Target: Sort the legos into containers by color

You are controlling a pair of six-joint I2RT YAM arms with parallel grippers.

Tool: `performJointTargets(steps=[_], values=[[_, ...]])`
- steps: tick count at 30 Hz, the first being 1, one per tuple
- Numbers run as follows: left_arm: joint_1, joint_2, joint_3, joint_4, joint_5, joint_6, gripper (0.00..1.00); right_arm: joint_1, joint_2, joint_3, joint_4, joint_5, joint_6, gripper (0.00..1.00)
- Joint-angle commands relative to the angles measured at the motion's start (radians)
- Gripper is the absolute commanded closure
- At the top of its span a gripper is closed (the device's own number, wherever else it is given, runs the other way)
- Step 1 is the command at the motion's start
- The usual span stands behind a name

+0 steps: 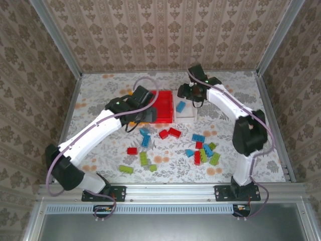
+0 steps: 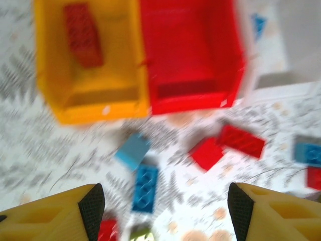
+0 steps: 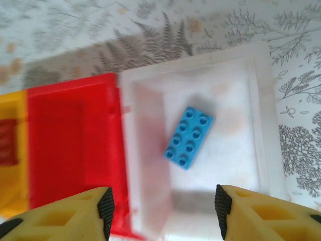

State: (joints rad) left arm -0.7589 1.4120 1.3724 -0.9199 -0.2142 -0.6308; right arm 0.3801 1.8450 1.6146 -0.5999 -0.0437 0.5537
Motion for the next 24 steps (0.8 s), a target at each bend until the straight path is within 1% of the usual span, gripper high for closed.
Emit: performJointTargets(steps=[1,5,7,9,12,14,17,22,24], values=[[0.033,-0.087,-0.104,-0.133,0.021,-0.125,0.32,0.073,-0.142,-0.151,0.136,-0.011,-0.093,0.39],[0.037,-0.108,-0.228,-0.183,0.141,-0.178,0.33,0.173,-0.237,-0.334,0.228,-0.118,-0.162,0.36],[0.018,-0.094,-0.296,-0.177,0.218,-0.215,0.32,0.231,-0.268,-0.409,0.245,-0.180,-0.191,0.35],[-0.001,-0.068,-0.329,-0.157,0.256,-0.228,0.31,0.272,-0.305,-0.488,0.291,-0.253,-0.190,0.33],[0.005,-0.004,-0.346,-0.125,0.319,-0.228,0.29,0.287,-0.382,-0.637,0.399,-0.380,-0.134,0.26],[0.003,0.052,-0.362,-0.092,0.370,-0.248,0.29,0.291,-0.426,-0.696,0.413,-0.433,-0.124,0.24],[-0.017,0.125,-0.371,-0.062,0.397,-0.277,0.28,0.290,-0.492,-0.740,0.368,-0.466,-0.136,0.23],[-0.034,0.207,-0.381,-0.014,0.405,-0.306,0.28,0.289,-0.568,-0.763,0.291,-0.451,-0.158,0.22],[-0.034,0.235,-0.385,0.011,0.403,-0.308,0.30,0.287,-0.583,-0.762,0.277,-0.447,-0.161,0.22]])
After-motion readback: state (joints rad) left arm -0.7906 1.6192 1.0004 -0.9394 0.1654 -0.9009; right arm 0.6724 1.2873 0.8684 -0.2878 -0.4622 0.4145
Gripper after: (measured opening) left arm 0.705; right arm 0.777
